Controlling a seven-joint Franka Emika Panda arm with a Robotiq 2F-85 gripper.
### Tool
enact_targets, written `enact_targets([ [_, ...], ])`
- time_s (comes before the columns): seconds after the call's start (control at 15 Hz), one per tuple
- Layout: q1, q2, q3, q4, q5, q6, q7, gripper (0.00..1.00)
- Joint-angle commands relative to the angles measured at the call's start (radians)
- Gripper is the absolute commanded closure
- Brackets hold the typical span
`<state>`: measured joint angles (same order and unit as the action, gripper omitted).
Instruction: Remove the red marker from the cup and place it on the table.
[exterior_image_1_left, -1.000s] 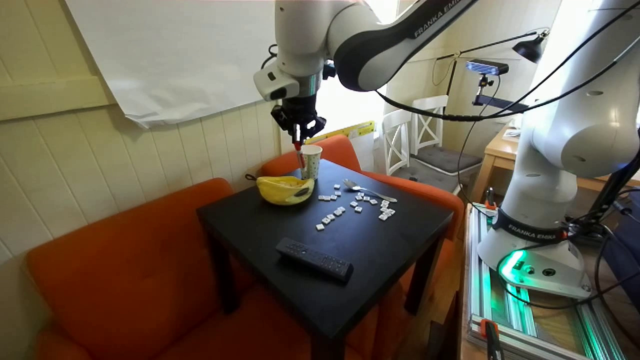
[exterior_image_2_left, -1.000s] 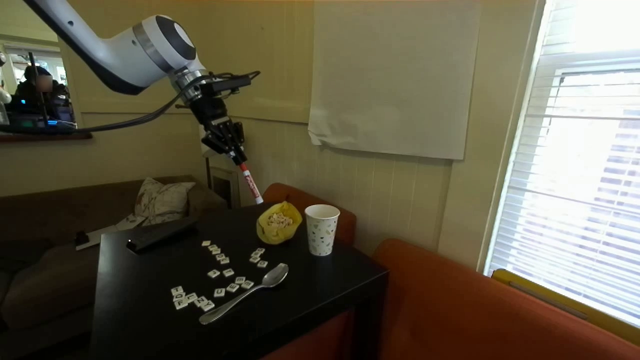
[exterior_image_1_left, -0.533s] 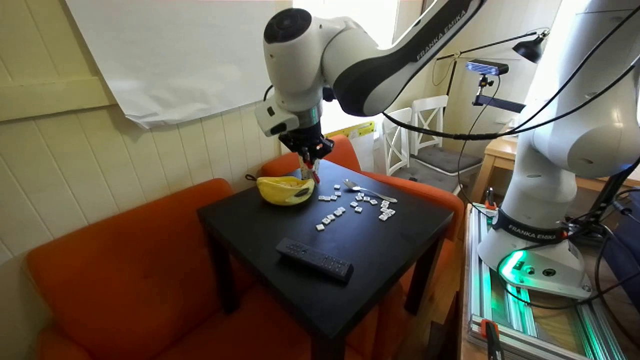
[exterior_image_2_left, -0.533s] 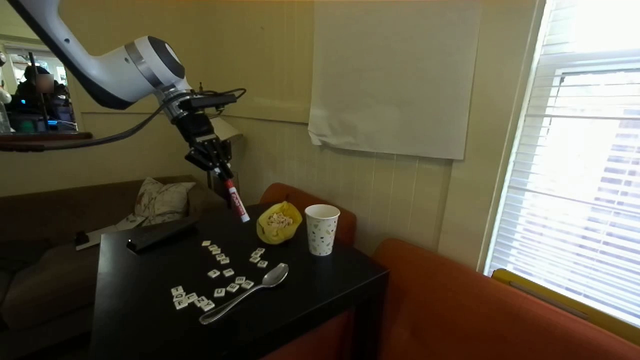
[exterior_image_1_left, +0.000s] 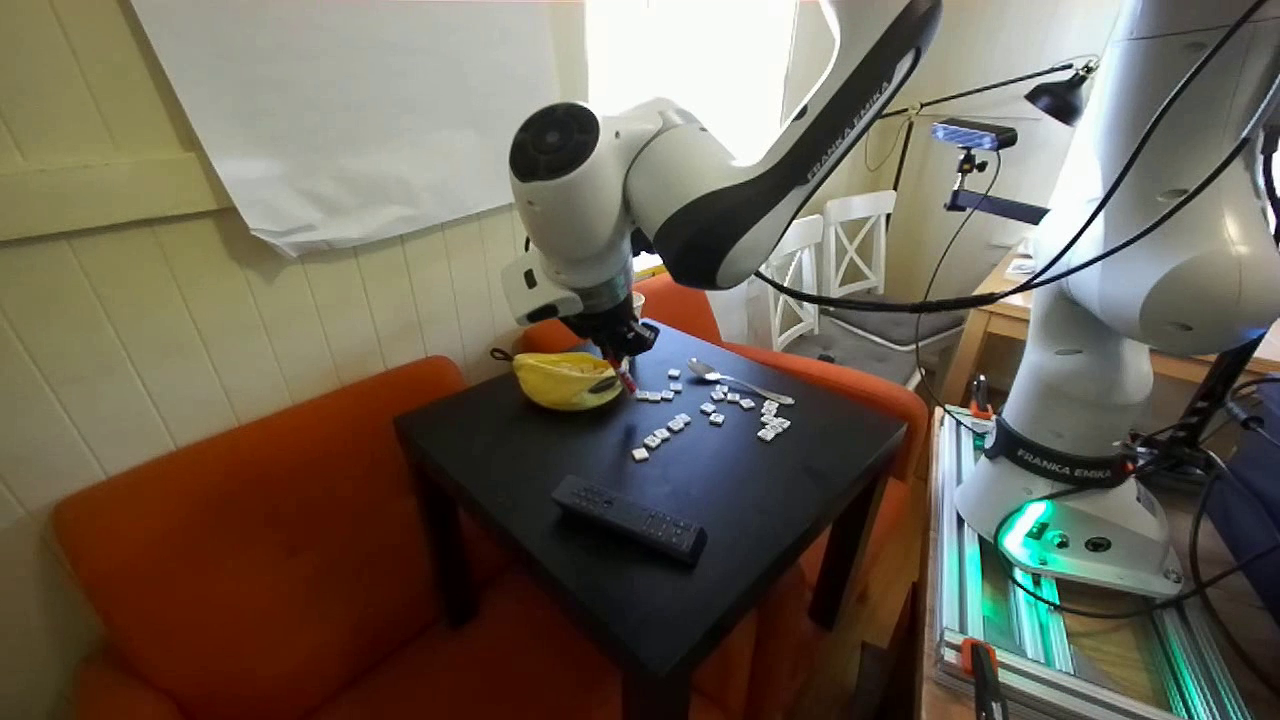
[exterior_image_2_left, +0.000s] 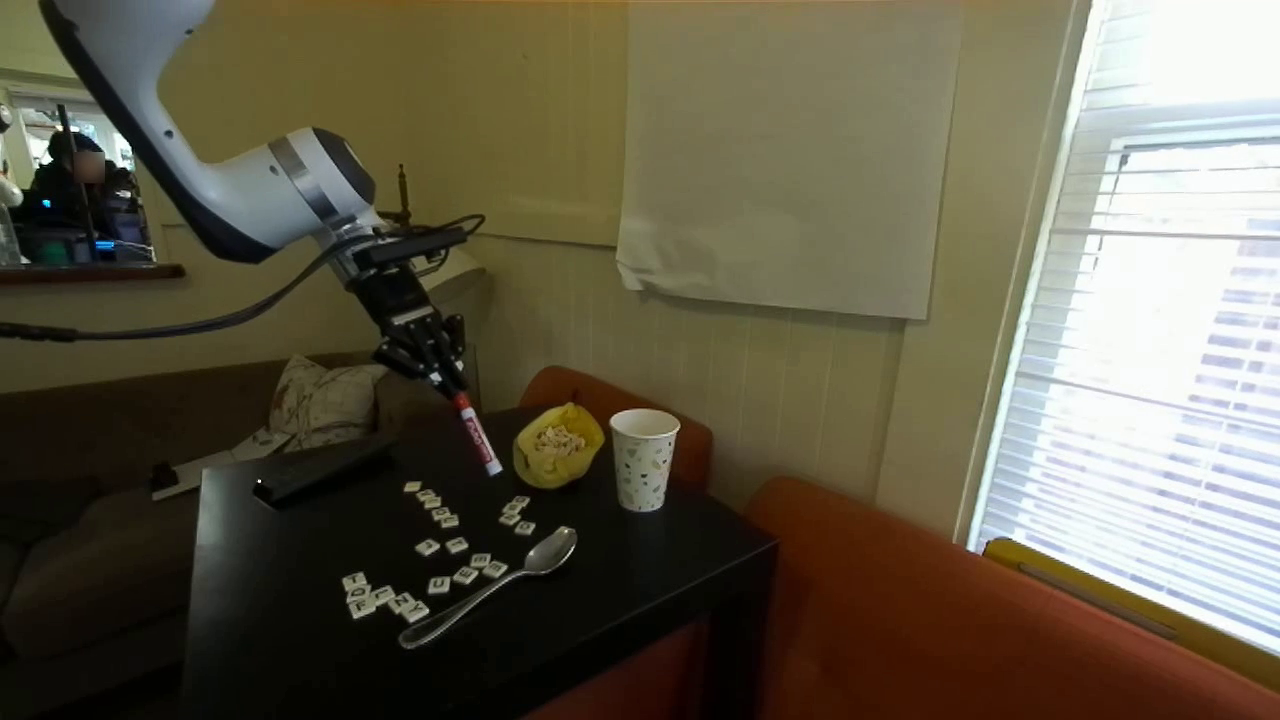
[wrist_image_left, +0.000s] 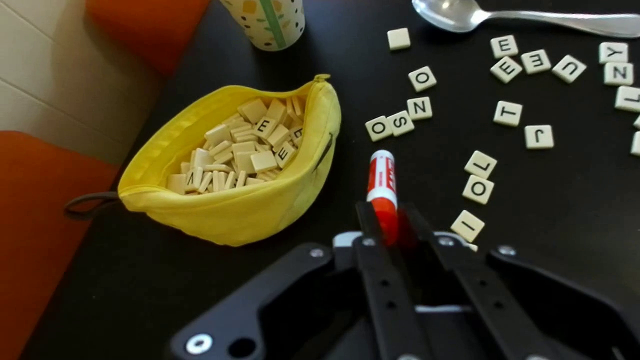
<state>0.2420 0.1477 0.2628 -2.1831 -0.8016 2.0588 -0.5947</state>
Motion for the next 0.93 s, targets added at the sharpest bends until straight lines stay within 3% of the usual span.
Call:
enact_targets([
  [0.0, 0.016, 0.072, -0.009, 0.053, -0.099, -0.005, 0.106, 0.96],
  [0.33, 0.021, 0.134, -0.008, 0.094, -0.158, -0.047, 0.154, 0.96],
  [0.87, 0.015, 0.204, 0.003, 0.137, -0.131, -0.031, 0.087, 0.96],
])
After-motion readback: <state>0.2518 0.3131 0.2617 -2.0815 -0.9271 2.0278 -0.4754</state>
